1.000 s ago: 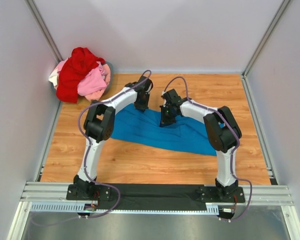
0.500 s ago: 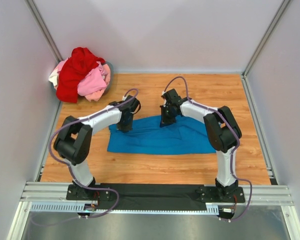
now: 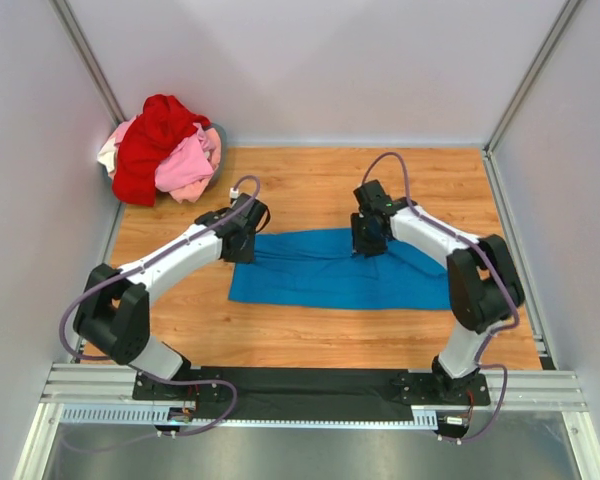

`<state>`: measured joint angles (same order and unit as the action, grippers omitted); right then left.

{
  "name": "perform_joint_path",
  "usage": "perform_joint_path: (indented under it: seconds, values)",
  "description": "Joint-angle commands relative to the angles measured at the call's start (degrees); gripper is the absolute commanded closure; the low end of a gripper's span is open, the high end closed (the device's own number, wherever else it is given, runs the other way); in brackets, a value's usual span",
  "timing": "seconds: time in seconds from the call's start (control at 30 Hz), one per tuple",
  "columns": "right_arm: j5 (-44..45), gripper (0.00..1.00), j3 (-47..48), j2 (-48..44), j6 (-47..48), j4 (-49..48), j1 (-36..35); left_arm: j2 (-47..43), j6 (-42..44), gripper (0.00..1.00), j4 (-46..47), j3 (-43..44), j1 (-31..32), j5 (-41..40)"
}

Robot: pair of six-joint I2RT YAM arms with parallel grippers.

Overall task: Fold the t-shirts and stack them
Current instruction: Fold the tshirt

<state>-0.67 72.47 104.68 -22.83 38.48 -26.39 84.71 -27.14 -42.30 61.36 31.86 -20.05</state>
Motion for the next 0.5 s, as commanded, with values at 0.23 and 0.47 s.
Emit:
perform_joint_path:
  seconds: [0.23,0.47]
  values:
    - [5.68,0.55,-15.15,-13.98,-4.49,-1.65,13.37,19.42,4.02,0.76,9.87,14.30,0.22,8.80]
    - [2.96,0.55,-12.18,-6.52,-3.80,-2.09,16.46,31.91,4.55,0.77,7.24,20.46,0.31,9.77]
